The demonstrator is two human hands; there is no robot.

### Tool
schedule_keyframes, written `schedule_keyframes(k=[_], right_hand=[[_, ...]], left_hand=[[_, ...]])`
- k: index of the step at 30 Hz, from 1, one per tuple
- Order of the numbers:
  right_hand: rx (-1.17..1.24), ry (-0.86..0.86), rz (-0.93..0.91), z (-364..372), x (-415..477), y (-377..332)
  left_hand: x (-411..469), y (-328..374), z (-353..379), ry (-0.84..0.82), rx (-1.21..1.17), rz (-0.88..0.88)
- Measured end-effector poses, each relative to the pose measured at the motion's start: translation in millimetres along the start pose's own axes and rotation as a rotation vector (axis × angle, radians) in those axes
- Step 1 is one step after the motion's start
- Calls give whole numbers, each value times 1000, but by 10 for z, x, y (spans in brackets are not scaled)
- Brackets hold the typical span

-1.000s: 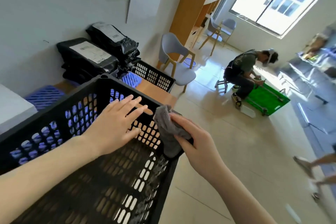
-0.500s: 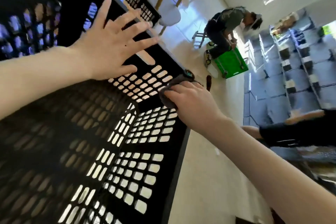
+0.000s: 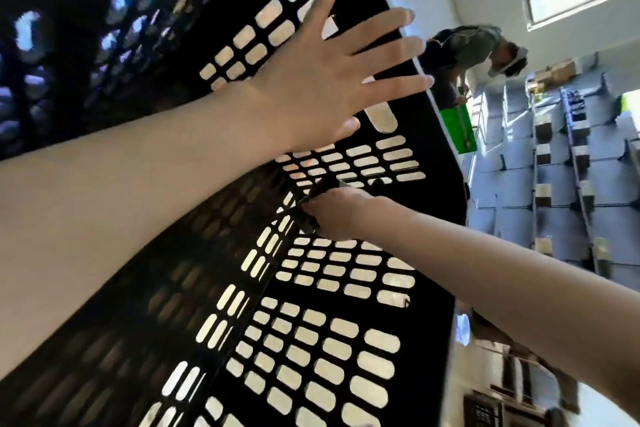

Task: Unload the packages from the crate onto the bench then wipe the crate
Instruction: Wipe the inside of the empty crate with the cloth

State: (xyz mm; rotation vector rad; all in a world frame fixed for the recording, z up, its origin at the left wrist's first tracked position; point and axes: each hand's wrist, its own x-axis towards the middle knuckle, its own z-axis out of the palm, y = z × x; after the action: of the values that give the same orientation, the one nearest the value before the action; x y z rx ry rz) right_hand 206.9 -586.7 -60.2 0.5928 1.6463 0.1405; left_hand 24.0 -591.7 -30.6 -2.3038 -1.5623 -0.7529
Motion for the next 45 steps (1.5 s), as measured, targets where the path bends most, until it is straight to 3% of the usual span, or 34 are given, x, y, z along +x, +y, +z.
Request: schedule_keyframes(k=[7,17,21,28,31,35,40,42,45], right_hand=[[4,36,51,-122,-55,-90],[128,138,297,-325,-1911,577],[123,190,205,-167,-1614,481],[239,21,37,-126,-421,125],[168,9,9,-41,-70,-103],[64,44,-137,-87,-188,-282],[100,8,-393,-8,-517,-616],[54,44,-368,-26,-527,-534],[39,42,-77,-174,-395,-112]], left_hand=[[-1,12,54,39,-8,0],[-24,65,41,41,-62,-31],[-5,96,56,50,-57,-42],[6,67,108,72,-21,-14],[15,60,118,72,-28,-8],[20,49,108,71,-48,-2],[14,54,104,56,-66,0],[18,45,88,50,-73,4],[24,54,101,46,-63,-4]])
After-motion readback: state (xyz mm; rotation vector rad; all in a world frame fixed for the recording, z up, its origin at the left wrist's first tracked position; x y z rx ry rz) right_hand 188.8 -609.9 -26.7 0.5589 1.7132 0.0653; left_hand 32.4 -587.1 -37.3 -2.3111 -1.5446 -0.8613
